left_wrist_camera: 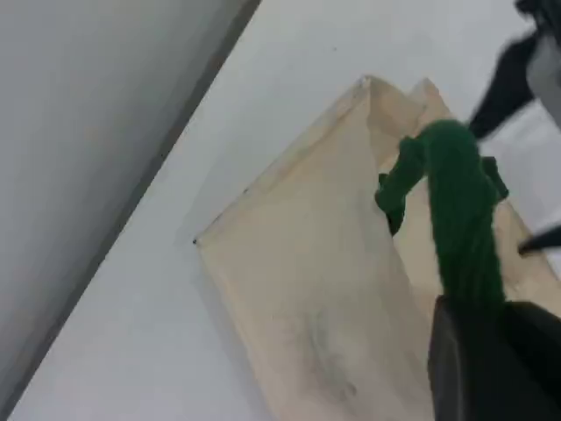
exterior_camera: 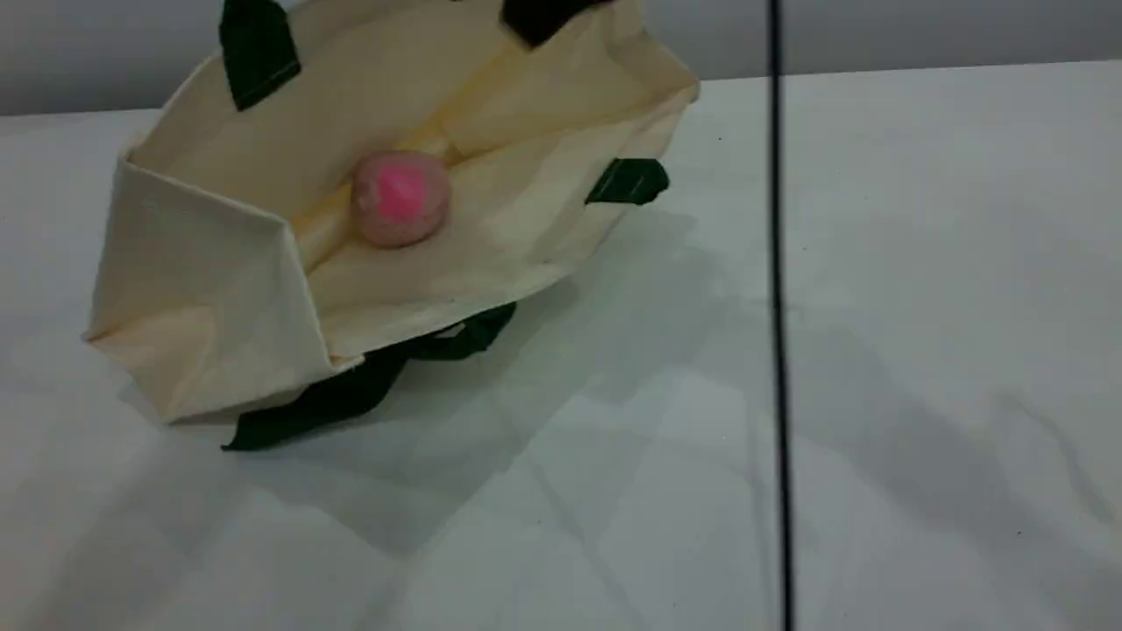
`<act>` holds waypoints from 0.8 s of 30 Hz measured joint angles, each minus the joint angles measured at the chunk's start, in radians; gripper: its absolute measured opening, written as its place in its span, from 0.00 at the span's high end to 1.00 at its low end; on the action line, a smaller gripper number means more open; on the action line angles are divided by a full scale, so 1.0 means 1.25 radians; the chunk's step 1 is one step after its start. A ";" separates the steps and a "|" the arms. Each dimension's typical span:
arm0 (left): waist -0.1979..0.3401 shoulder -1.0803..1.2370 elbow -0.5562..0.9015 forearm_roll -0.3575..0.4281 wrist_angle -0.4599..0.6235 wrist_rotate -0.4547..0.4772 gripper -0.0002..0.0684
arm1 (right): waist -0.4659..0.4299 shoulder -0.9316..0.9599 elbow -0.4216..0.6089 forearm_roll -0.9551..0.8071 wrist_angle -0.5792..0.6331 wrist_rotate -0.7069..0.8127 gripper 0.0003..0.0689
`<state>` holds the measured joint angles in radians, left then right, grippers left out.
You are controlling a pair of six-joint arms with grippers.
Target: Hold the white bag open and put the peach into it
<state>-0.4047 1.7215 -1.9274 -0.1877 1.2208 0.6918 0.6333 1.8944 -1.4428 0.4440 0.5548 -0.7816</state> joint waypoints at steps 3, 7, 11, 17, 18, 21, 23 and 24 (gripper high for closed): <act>-0.002 0.000 0.000 0.000 0.000 0.000 0.87 | -0.033 -0.041 0.000 -0.043 0.017 0.047 0.25; -0.002 0.000 0.000 0.000 0.000 0.000 0.87 | -0.082 -0.097 0.000 -0.074 0.037 0.094 0.33; -0.002 0.000 0.000 -0.005 0.000 0.000 0.87 | -0.131 -0.154 0.000 -0.075 0.046 0.105 0.36; -0.002 0.000 0.000 -0.014 0.000 0.000 0.87 | -0.196 -0.242 0.000 -0.075 0.071 0.157 0.37; -0.002 0.000 0.000 -0.021 0.000 0.000 0.87 | -0.203 -0.255 0.000 -0.077 0.072 0.167 0.37; -0.002 0.000 0.000 -0.035 0.000 0.000 0.87 | -0.219 -0.284 0.000 -0.078 0.075 0.191 0.37; -0.002 0.000 0.000 -0.049 0.001 0.000 0.87 | -0.221 -0.294 0.000 -0.083 0.075 0.191 0.37; -0.002 0.000 0.000 -0.057 0.001 0.000 0.87 | -0.221 -0.294 0.000 -0.084 0.076 0.191 0.37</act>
<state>-0.4071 1.7215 -1.9274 -0.2594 1.2217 0.6918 0.3576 1.5269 -1.4428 0.3393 0.6496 -0.5432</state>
